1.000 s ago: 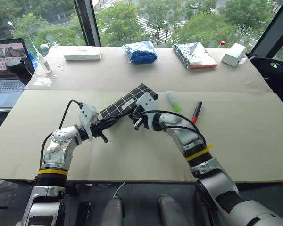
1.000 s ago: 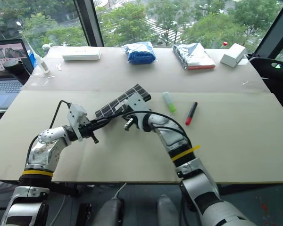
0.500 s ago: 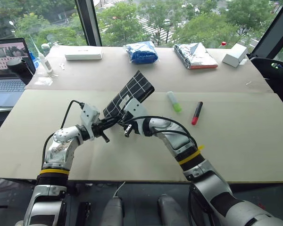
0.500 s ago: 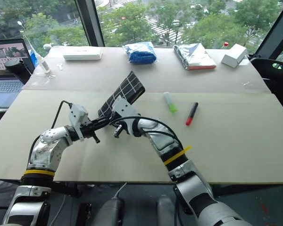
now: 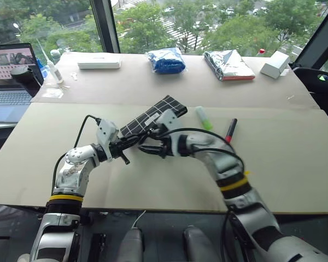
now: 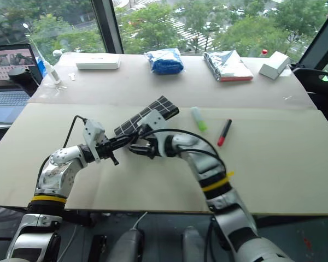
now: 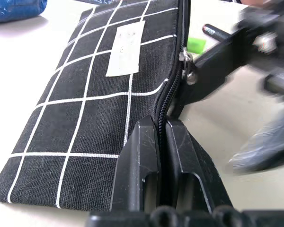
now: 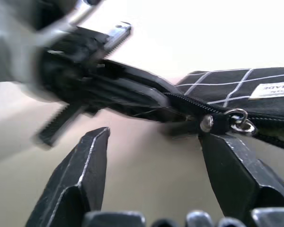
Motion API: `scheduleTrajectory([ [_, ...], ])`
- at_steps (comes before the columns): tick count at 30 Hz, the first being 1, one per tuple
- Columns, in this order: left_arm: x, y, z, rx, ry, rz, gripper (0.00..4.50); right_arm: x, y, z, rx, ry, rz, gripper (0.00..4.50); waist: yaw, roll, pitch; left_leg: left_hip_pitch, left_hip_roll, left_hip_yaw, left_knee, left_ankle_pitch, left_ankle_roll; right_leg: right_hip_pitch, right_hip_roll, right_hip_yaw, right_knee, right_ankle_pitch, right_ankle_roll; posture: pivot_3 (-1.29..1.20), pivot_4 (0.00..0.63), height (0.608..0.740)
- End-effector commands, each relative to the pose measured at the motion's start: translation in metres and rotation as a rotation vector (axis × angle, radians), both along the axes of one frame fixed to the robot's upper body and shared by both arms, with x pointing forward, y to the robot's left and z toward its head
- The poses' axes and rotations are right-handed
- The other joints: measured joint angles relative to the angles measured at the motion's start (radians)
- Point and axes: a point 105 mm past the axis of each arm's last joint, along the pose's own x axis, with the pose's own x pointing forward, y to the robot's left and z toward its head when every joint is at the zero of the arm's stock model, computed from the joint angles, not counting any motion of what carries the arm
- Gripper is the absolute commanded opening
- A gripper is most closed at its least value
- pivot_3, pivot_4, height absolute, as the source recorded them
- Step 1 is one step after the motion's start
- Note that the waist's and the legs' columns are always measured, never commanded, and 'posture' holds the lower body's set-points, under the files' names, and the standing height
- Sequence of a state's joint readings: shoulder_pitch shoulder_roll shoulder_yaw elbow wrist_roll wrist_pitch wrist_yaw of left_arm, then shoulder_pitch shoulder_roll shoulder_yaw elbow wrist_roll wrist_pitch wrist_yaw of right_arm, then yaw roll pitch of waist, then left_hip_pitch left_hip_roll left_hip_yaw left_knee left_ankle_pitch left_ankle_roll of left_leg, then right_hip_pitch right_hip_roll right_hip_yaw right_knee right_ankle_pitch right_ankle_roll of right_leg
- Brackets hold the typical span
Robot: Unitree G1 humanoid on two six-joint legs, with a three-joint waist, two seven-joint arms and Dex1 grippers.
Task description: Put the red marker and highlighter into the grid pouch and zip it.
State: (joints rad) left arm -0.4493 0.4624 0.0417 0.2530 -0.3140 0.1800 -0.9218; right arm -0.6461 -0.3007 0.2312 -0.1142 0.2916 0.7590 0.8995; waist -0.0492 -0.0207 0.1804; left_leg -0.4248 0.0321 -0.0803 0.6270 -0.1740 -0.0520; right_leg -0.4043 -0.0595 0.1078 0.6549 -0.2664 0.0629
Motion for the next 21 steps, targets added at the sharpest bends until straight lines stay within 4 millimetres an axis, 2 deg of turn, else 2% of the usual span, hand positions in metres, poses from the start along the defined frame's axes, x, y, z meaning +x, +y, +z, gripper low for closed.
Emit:
scheduleTrajectory([
  [1,-0.002,-0.002,0.009,-0.008,-0.037,-0.007,0.0,-0.037,-0.038,0.001,-0.068,-0.109,0.096,3.21,0.005,0.0,0.0,0.0,0.0,0.0,0.0,0.0,0.0,0.0,0.0,0.0,-0.001,0.0,0.0,0.0,0.15,0.74],
  [2,-0.002,-0.002,0.009,-0.009,-0.038,-0.007,0.0,-0.036,-0.05,-0.002,-0.102,-0.12,0.054,3.21,0.005,0.0,0.0,0.0,0.0,0.0,0.0,0.0,0.0,0.0,0.0,0.0,-0.001,0.0,0.0,0.0,0.15,0.74],
  [4,-0.003,-0.002,0.009,-0.01,-0.039,-0.008,0.0,-0.021,-0.075,-0.003,-0.143,-0.123,-0.101,3.21,0.0,-0.001,0.0,0.001,0.0,0.001,0.0,0.0,0.0,0.0,0.0,0.0,-0.001,-0.001,0.001,0.0,0.15,0.74],
  [6,-0.003,-0.003,0.009,-0.006,-0.042,-0.014,0.0,0.01,-0.105,0.004,-0.169,-0.161,-0.35,3.21,-0.009,-0.001,0.0,0.002,0.001,0.001,0.0,0.0,0.0,0.0,0.001,0.001,-0.001,-0.003,0.004,0.0,0.15,0.74],
  [8,-0.004,-0.003,0.009,-0.003,-0.044,-0.018,0.0,0.029,-0.125,0.011,-0.165,-0.169,-0.516,3.21,-0.012,-0.001,0.0,0.003,0.001,0.001,0.0,0.0,0.0,0.0,0.002,0.001,0.001,-0.003,0.004,0.0,0.15,0.74],
  [11,-0.007,-0.004,0.008,0.036,-0.051,-0.049,0.0,0.06,-0.165,0.024,-0.163,-0.21,-0.827,3.21,-0.011,-0.001,0.0,0.002,0.001,0.001,0.0,0.001,0.0,0.0,0.001,0.001,0.001,-0.002,0.003,0.0,0.15,0.74],
  [13,-0.008,-0.003,0.007,0.064,-0.052,-0.064,0.0,0.068,-0.179,0.028,-0.143,-0.207,-0.944,3.21,-0.008,-0.001,0.0,0.002,0.0,0.001,0.0,0.001,0.0,0.0,0.001,0.001,0.0,0.001,-0.002,0.0,0.15,0.74],
  [17,-0.004,0.002,0.01,0.078,-0.067,-0.051,0.0,0.077,-0.205,0.03,-0.099,-0.197,-1.161,3.21,-0.002,-0.001,0.0,0.001,0.0,0.001,-0.001,0.001,0.0,0.0,0.001,0.001,-0.002,0.001,-0.002,0.0,0.15,0.74],
  [21,-0.004,0.002,0.01,0.076,-0.068,-0.053,0.0,0.081,-0.211,0.017,-0.071,-0.139,-1.27,3.21,0.002,-0.001,0.0,0.001,0.0,0.001,-0.001,0.001,0.0,0.0,0.001,0.001,-0.001,0.001,-0.003,0.0,0.15,0.74],
])
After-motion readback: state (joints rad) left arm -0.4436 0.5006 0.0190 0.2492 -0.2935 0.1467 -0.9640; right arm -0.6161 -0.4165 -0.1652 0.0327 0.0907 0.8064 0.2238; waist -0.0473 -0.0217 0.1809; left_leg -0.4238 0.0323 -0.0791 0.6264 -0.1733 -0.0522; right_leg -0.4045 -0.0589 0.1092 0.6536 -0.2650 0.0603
